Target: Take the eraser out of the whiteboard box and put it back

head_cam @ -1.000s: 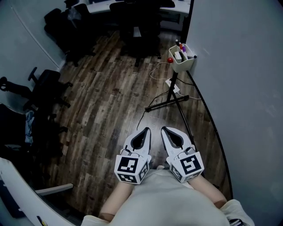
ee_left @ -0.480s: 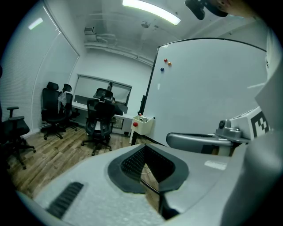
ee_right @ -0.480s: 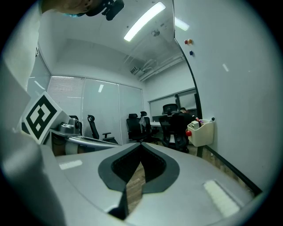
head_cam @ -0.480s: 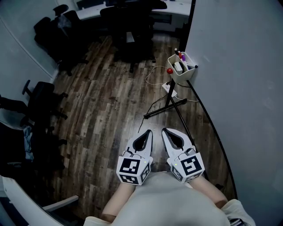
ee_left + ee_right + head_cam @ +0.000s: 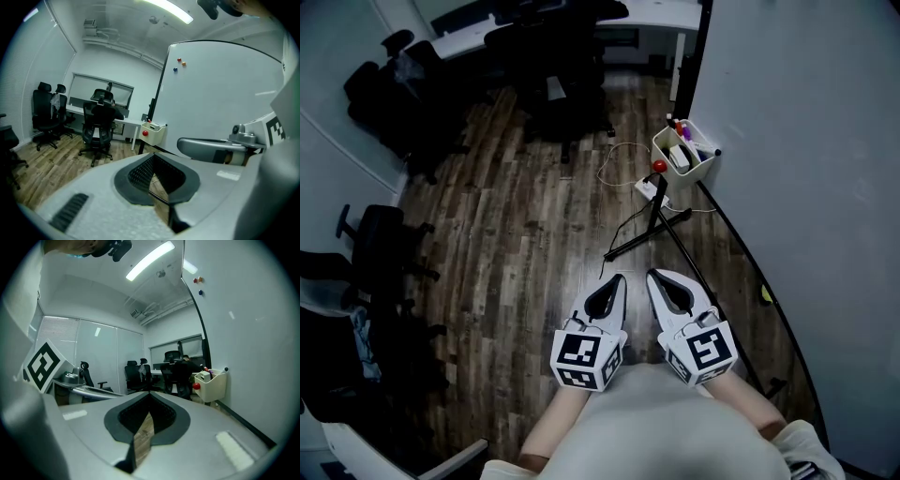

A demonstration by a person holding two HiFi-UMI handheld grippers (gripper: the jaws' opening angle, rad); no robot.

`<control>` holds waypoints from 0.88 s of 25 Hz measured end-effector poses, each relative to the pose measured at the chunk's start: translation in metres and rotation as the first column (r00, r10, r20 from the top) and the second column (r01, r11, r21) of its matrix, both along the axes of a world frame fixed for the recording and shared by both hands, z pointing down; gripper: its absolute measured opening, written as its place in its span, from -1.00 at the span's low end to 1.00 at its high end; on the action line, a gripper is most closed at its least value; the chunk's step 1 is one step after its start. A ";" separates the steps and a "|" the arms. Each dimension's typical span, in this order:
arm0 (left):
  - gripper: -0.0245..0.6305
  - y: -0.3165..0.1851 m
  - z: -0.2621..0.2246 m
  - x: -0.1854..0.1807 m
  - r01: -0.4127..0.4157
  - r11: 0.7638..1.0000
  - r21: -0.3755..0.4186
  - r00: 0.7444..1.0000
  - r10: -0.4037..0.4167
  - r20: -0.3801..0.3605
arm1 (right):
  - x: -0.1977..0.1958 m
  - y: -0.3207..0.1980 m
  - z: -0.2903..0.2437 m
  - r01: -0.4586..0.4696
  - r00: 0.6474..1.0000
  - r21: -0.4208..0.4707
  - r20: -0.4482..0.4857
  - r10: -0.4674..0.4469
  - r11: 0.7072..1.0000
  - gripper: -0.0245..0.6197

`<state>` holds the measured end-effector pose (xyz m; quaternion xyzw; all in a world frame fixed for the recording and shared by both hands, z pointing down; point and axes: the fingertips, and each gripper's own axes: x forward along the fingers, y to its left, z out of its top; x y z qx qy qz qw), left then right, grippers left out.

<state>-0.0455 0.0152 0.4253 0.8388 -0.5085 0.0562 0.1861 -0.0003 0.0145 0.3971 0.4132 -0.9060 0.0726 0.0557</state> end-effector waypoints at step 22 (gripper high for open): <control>-0.92 -0.081 0.006 -0.040 -0.258 0.966 0.000 0.966 0.258 -0.001 | -0.044 -0.069 -0.001 -0.235 0.972 0.020 -0.009 0.236 0.972 -0.91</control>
